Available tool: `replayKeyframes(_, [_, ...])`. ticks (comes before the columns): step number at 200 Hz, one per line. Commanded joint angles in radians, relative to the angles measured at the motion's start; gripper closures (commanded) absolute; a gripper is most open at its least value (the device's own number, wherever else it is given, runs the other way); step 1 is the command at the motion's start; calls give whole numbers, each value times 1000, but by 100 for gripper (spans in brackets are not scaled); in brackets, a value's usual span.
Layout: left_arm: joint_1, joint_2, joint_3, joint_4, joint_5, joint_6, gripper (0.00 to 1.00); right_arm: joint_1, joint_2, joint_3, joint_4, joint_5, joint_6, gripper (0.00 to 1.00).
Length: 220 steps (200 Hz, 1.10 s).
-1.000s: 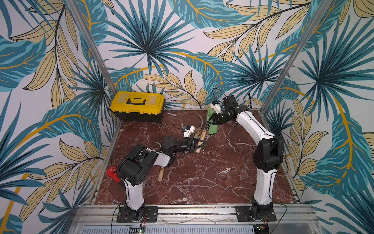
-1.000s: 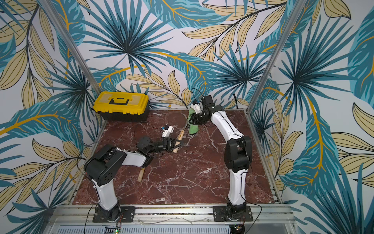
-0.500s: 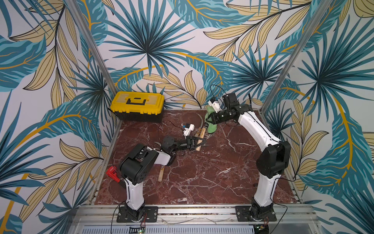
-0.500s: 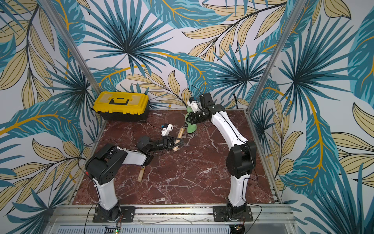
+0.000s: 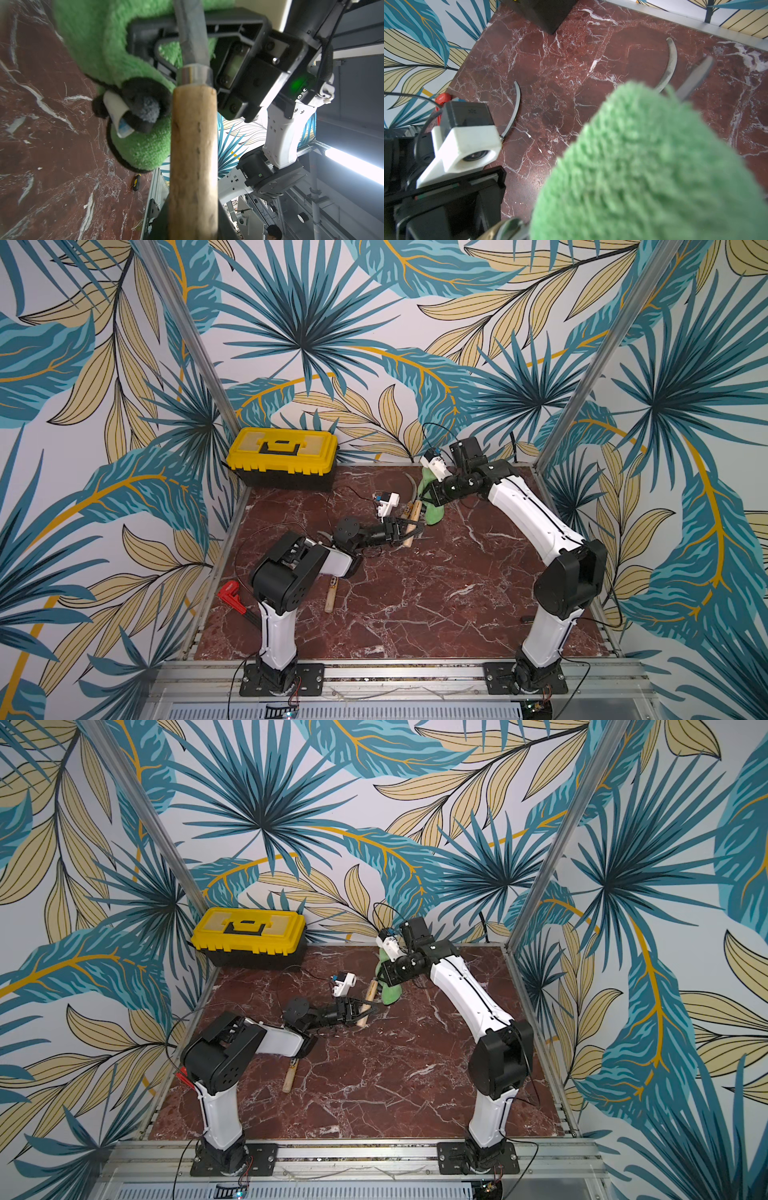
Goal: Wipe small sickles with rags
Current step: Wipe the small sickle.
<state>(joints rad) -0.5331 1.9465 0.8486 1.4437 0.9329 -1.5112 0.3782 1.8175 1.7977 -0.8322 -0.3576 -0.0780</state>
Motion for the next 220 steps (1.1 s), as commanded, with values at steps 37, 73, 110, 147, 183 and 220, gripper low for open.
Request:
replayKeyframes(37, [7,62,65,-23,35,-3,100,40,-177,-96,-127,171,-73,97])
replayKeyframes(73, [7,31,57,-23,38,-1,100,-30,-147,-95,-95,216,-6,98])
replayKeyframes(110, [8,-18,7,-23,33,-3,100,-128,-64,-51,-16,175,104,98])
replayKeyframes(147, [7,-59,-35,-23,28,-3,100,-145,68,74,-30,137,107,98])
replayKeyframes(183, [7,-86,-48,-23,24,-10,100,-148,215,198,-59,86,108,98])
replayKeyframes(220, [6,-96,-56,-23,23,-15,100,-162,299,255,-27,-22,155,98])
